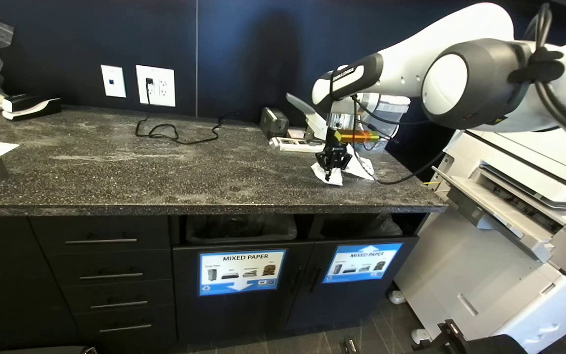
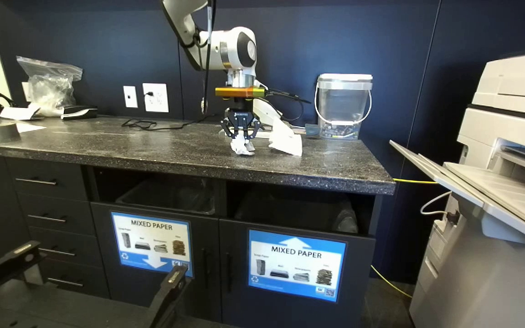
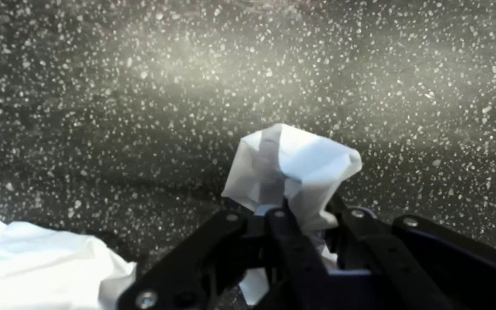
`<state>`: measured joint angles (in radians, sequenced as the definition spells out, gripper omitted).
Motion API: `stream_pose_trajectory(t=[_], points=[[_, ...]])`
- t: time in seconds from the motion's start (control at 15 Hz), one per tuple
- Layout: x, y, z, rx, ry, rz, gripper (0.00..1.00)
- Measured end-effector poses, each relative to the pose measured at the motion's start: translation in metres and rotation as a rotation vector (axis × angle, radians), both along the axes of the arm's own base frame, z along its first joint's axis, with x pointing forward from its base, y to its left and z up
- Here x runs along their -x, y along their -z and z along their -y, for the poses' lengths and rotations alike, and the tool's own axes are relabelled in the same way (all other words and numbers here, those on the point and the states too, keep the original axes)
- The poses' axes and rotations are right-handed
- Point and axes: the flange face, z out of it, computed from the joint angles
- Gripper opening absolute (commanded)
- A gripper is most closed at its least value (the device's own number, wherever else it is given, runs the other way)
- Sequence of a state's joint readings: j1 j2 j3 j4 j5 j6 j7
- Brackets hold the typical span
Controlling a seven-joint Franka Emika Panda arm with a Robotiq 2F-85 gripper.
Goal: Pick up the papers from the counter and throw them in the bin
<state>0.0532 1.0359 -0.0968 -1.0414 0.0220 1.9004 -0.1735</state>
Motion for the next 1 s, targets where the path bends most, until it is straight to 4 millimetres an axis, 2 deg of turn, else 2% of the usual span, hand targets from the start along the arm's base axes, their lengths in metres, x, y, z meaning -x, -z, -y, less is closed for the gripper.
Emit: stream_pose_trajectory(t=[0.6,1.0], points=[[0.054,0.001,0.031,-0.012,0.167,0.011,0.05],[0.096,0.000,0.036,-0.017,0.238,0.124,0.05]])
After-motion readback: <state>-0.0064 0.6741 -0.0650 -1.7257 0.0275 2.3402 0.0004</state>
